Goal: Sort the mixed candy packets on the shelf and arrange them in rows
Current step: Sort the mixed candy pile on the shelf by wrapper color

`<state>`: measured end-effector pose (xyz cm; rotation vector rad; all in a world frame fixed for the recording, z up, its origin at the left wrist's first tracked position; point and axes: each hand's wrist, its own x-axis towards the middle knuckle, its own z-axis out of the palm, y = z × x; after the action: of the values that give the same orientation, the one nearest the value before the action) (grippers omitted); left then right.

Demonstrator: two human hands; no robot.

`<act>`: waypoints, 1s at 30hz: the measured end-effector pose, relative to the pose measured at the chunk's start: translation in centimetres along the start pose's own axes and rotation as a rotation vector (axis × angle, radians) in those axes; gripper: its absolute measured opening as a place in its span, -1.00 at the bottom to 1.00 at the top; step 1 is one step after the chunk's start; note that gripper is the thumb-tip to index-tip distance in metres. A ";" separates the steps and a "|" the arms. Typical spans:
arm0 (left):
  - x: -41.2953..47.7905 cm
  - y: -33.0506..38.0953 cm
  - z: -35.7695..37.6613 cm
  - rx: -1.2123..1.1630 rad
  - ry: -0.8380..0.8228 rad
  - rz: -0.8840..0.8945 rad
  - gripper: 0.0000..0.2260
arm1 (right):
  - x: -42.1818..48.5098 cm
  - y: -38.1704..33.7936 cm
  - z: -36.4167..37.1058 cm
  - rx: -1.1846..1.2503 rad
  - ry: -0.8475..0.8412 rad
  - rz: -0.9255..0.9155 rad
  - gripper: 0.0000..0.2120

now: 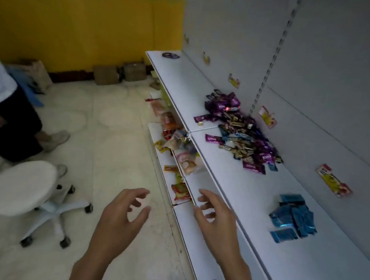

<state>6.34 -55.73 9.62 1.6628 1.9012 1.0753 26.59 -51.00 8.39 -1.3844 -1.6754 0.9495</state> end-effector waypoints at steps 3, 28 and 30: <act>1.7 -2.7 -2.5 0.015 0.070 -0.077 -0.72 | 3.1 -1.5 3.9 0.012 -0.060 -0.010 -0.68; 38.7 -11.5 -0.7 -0.038 0.039 -0.049 -0.75 | 40.0 -3.0 14.2 -0.088 -0.078 -0.008 -0.66; 41.3 -11.8 -0.1 -0.058 -0.001 -0.012 -0.76 | 41.4 -2.4 14.0 -0.102 -0.032 0.021 -0.67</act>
<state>-10.43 -16.16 8.59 1.6181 1.8594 1.1135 7.56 -11.57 8.02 -1.4634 -1.7578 0.9126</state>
